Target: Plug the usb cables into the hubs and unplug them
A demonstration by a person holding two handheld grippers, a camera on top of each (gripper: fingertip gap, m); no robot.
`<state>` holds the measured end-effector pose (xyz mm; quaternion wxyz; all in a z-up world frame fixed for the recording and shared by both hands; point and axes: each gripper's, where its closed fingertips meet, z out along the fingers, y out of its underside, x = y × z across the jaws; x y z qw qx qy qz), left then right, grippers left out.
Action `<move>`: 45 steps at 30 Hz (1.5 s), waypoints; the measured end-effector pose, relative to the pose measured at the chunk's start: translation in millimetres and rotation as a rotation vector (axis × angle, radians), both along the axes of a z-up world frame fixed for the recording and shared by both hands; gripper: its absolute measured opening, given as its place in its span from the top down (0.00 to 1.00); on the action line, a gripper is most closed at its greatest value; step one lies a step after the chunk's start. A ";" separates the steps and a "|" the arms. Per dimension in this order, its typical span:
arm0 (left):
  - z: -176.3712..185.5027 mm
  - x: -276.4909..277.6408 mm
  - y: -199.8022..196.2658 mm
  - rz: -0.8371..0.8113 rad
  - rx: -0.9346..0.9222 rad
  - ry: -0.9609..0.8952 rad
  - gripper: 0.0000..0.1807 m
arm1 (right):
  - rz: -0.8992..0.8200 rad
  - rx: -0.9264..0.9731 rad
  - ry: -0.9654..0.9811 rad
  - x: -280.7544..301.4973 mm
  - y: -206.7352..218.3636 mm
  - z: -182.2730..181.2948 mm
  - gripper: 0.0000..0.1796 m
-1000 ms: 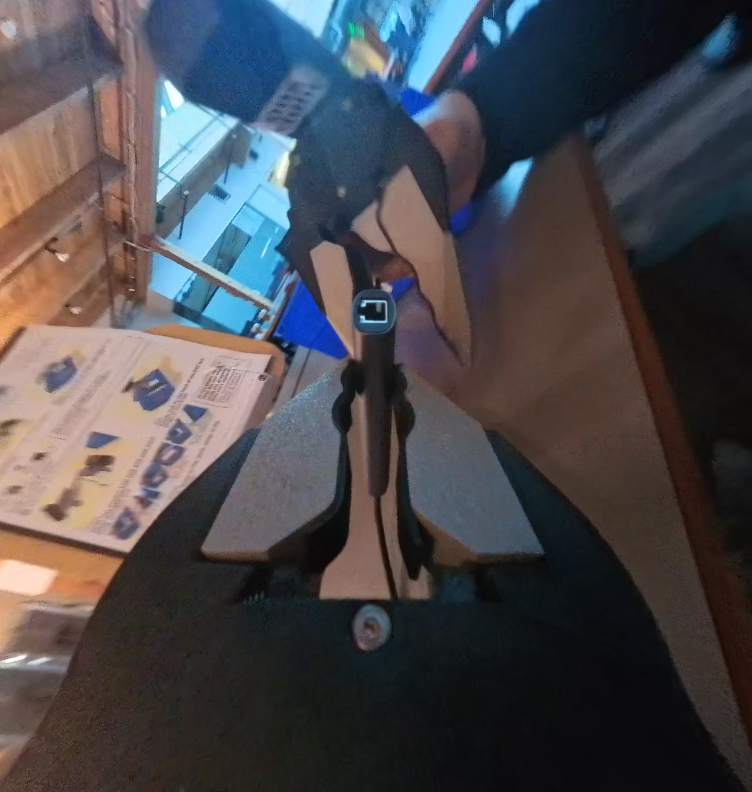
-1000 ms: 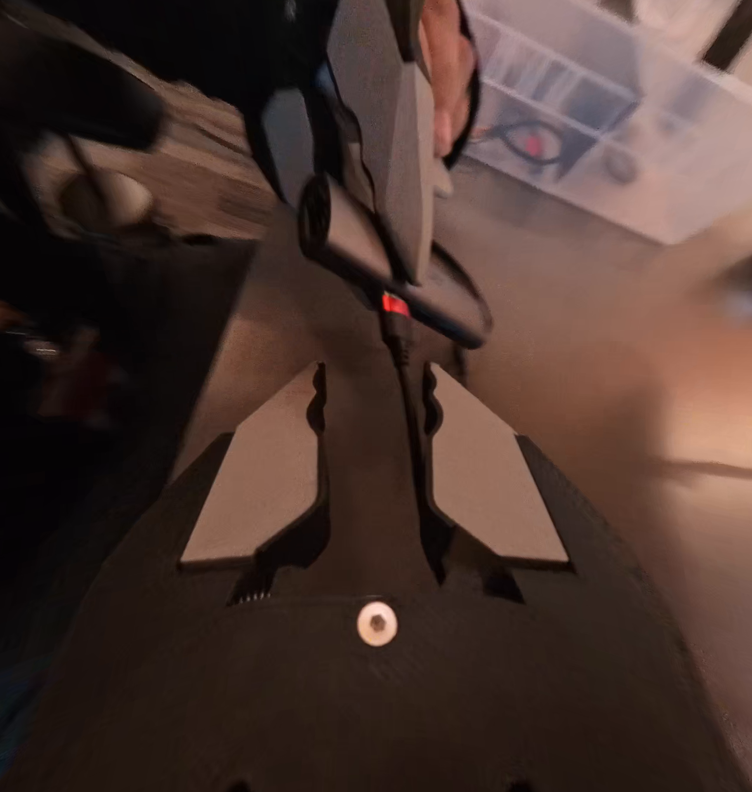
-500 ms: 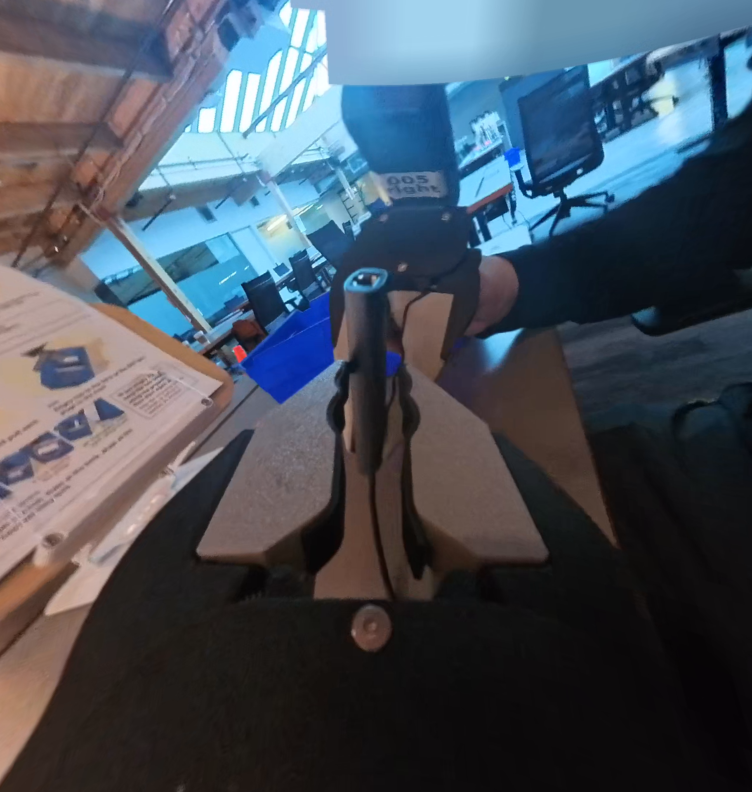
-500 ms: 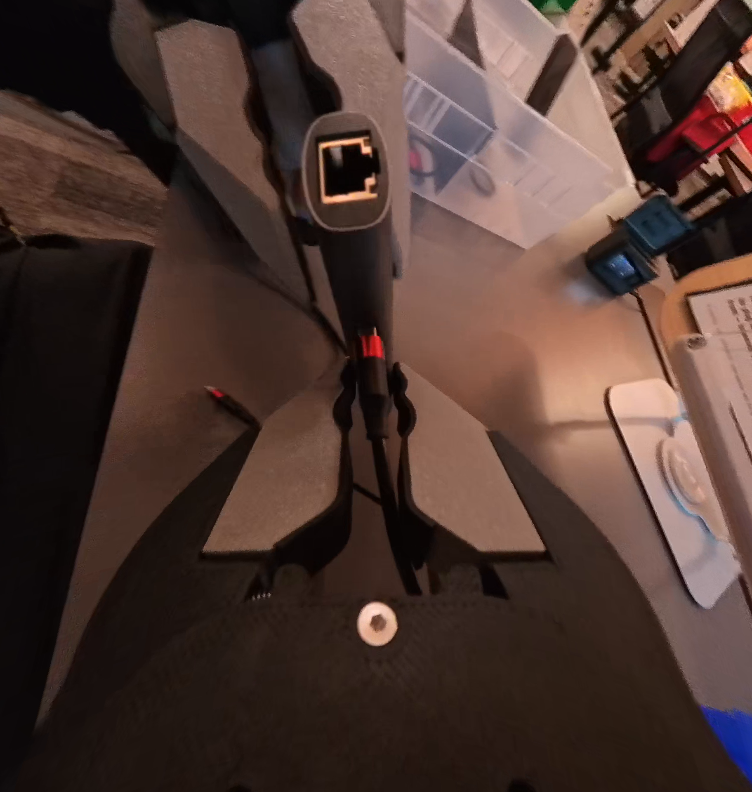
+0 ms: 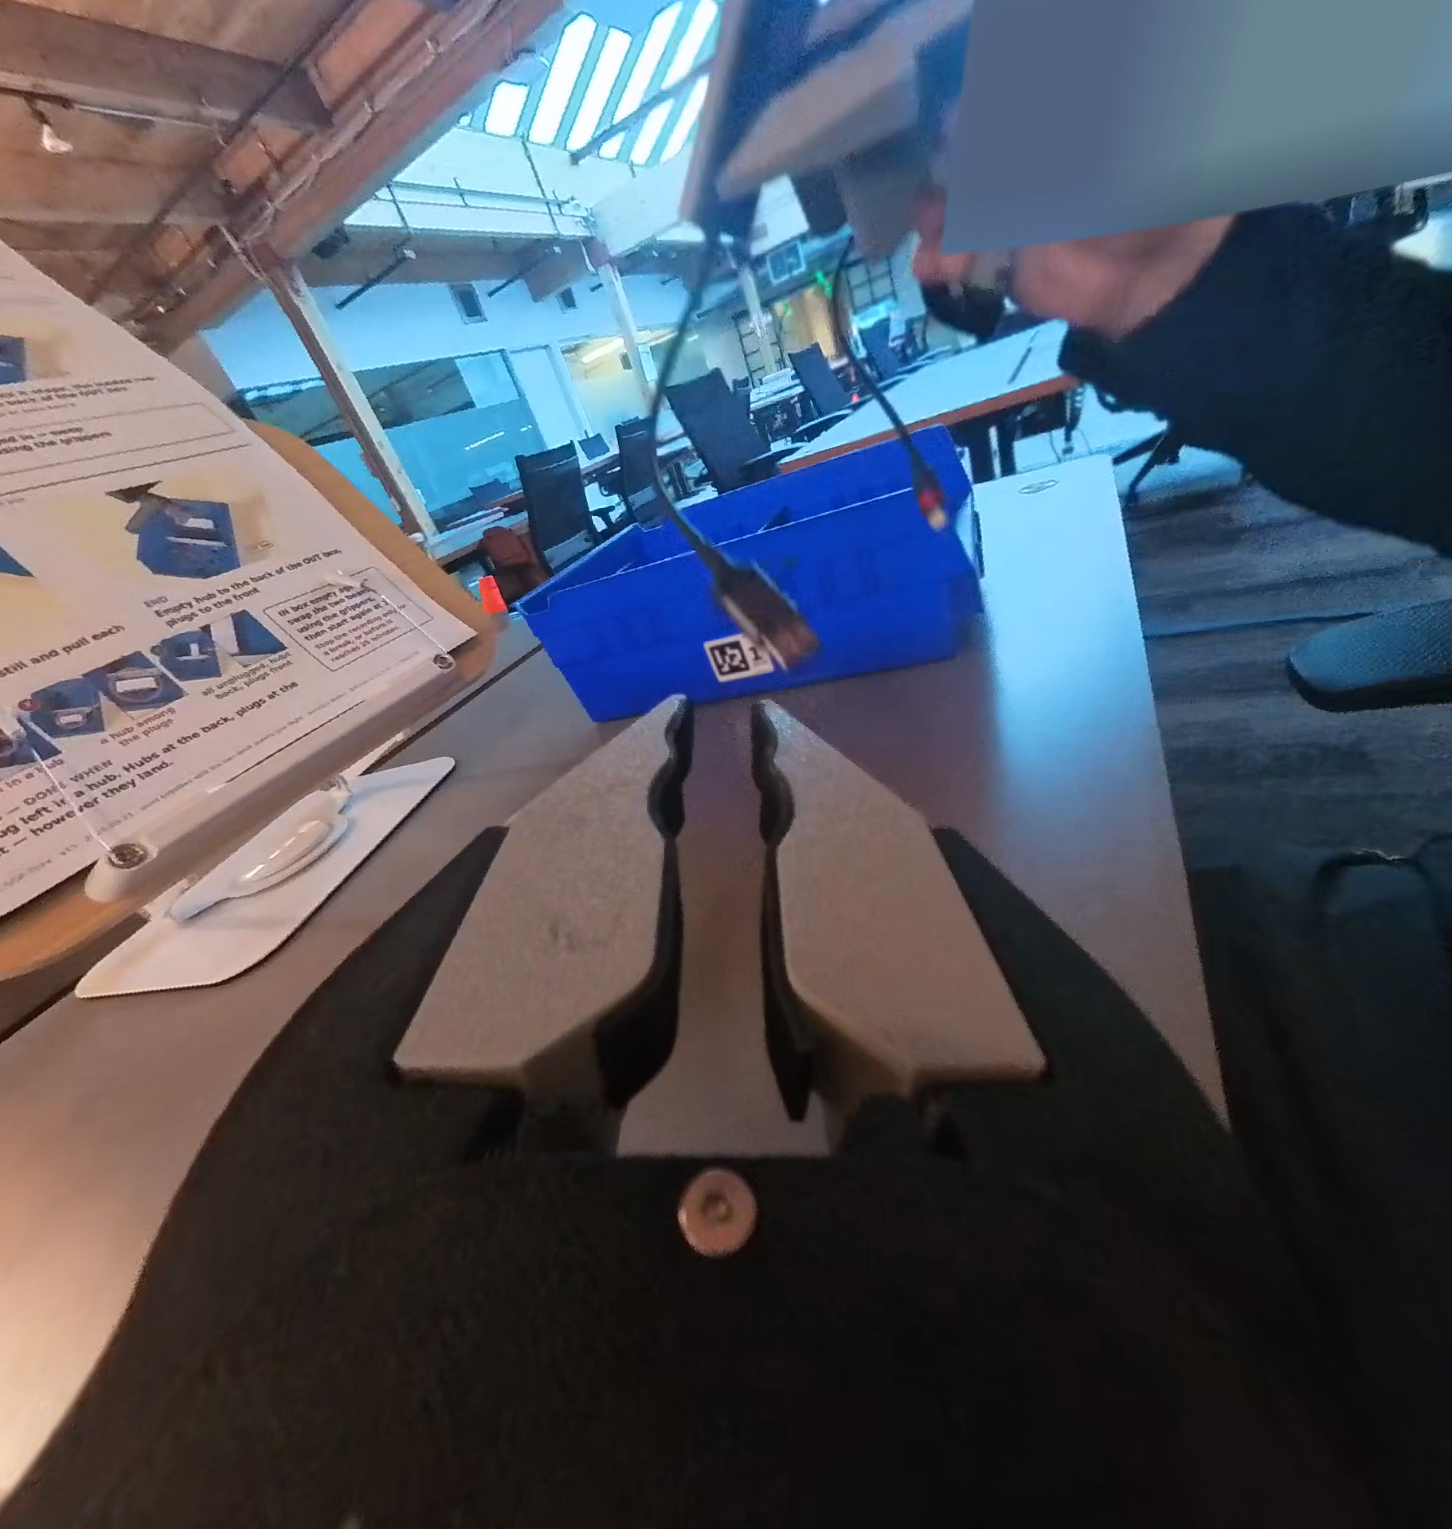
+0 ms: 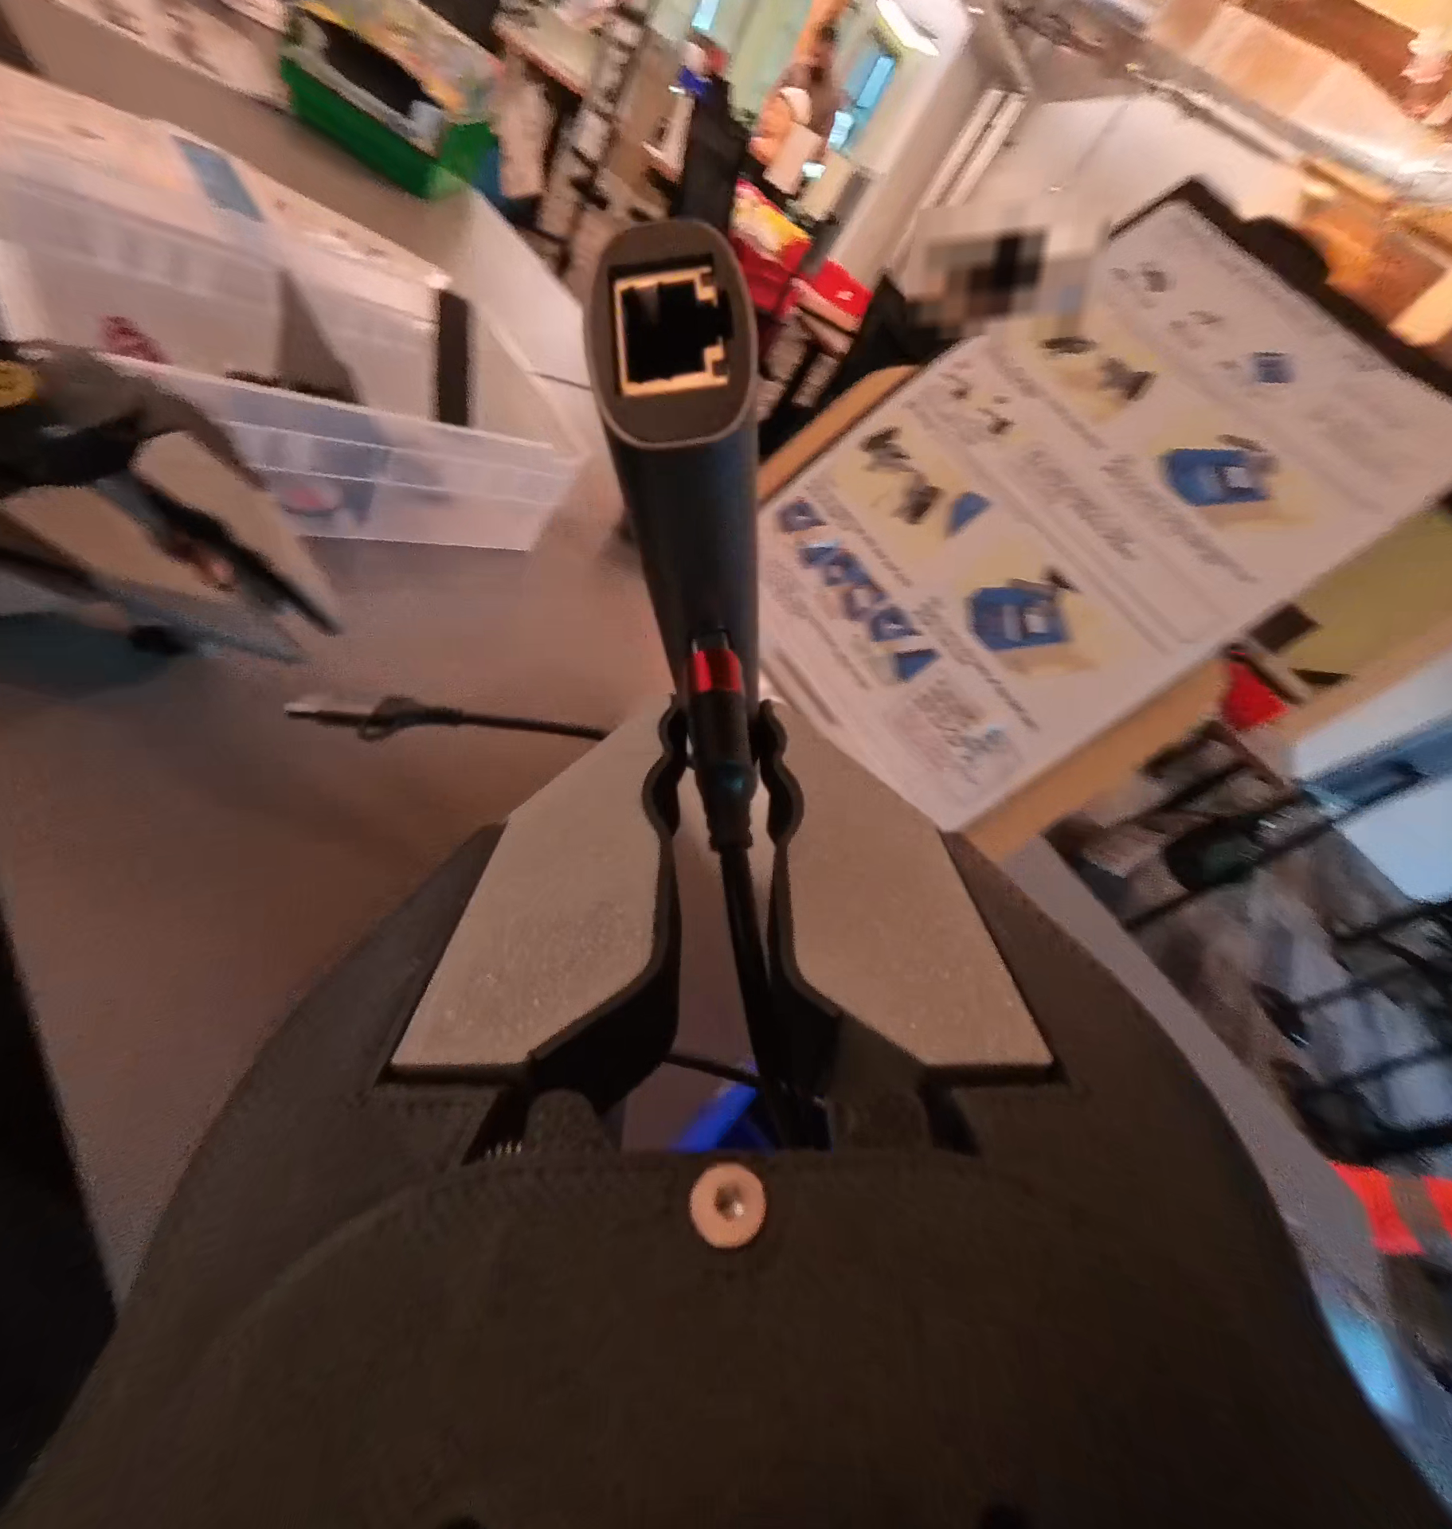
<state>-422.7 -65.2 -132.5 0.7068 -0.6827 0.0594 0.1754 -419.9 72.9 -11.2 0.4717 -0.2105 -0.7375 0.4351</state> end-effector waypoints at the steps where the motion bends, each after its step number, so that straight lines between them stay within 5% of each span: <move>1: -0.9 1.1 0.7 0.000 -0.006 0.009 0.94 | -0.049 0.006 0.023 -3.0 14.8 13.2 0.92; 6: -2.8 4.2 2.4 -0.007 -0.020 0.030 0.95 | -0.221 0.042 0.244 -28.0 88.7 88.7 0.92; 9: -3.9 7.1 3.0 -0.016 -0.025 0.048 0.96 | -0.193 0.069 0.269 -57.4 116.9 94.0 0.92; 15: -7.5 14.3 4.4 -0.028 -0.047 0.104 0.96 | -0.205 0.093 0.006 -127.0 191.0 -13.2 0.92; 19: -12.8 15.3 6.3 -0.018 -0.084 0.143 0.97 | -0.203 0.129 -0.426 -127.9 239.6 -108.1 0.92; 23: -17.5 16.5 9.5 -0.021 -0.118 0.159 0.97 | -0.299 0.420 -0.738 -110.8 271.1 -163.5 0.92; 28: -20.3 7.6 10.6 0.019 -0.143 0.134 0.97 | -0.331 0.642 -0.864 -120.3 250.7 -186.1 0.91; 31: -15.8 2.3 7.7 0.043 -0.114 0.107 0.96 | -0.271 0.568 -1.005 -119.2 218.9 -196.9 0.74; 35: -13.6 -4.8 4.2 0.087 -0.101 0.089 0.95 | -0.245 0.545 -0.845 -133.1 199.6 -155.1 0.74; 40: -17.1 -5.0 6.5 0.098 -0.127 0.105 0.95 | -0.266 0.263 -0.569 -139.2 178.6 -55.1 0.57; 45: -20.0 -7.1 8.5 0.114 -0.149 0.108 0.96 | -0.135 -0.149 -0.461 -106.9 126.8 14.4 0.61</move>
